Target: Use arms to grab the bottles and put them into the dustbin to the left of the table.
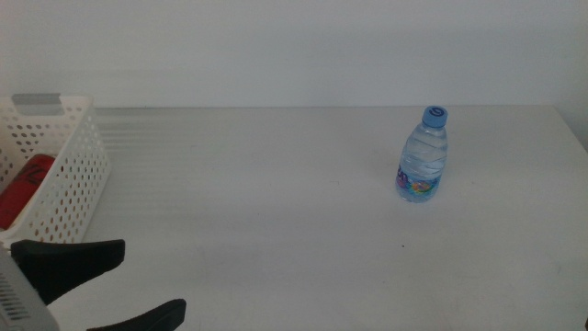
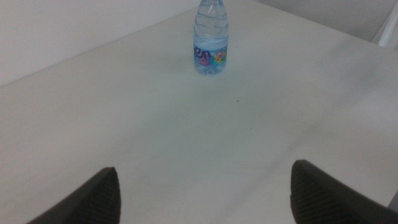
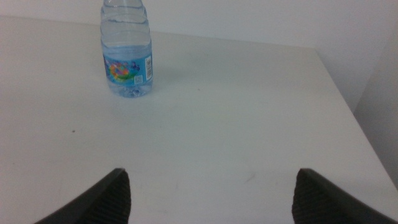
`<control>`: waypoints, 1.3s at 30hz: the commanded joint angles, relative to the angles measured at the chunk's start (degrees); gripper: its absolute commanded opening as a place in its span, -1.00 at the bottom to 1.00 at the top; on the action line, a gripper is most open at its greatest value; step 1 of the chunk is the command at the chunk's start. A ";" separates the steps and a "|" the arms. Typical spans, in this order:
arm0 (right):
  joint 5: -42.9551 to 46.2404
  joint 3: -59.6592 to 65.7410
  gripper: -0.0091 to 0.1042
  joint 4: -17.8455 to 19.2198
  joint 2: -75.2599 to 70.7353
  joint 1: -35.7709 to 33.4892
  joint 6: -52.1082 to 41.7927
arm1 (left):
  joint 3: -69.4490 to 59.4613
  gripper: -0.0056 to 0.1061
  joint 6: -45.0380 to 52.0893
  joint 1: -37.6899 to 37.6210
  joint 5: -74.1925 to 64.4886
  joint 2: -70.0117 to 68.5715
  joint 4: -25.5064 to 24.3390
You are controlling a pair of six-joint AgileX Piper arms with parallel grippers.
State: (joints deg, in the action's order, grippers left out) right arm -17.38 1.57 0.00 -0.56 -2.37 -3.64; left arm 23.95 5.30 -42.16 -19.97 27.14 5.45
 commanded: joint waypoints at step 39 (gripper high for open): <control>74.56 -22.23 0.38 24.66 80.49 0.31 13.42 | 1.69 0.72 -0.82 -0.33 4.24 0.24 0.25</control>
State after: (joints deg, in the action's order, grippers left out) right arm 51.28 -17.87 24.97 79.02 -2.37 9.83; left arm 23.95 5.25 -42.16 -19.92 27.14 5.45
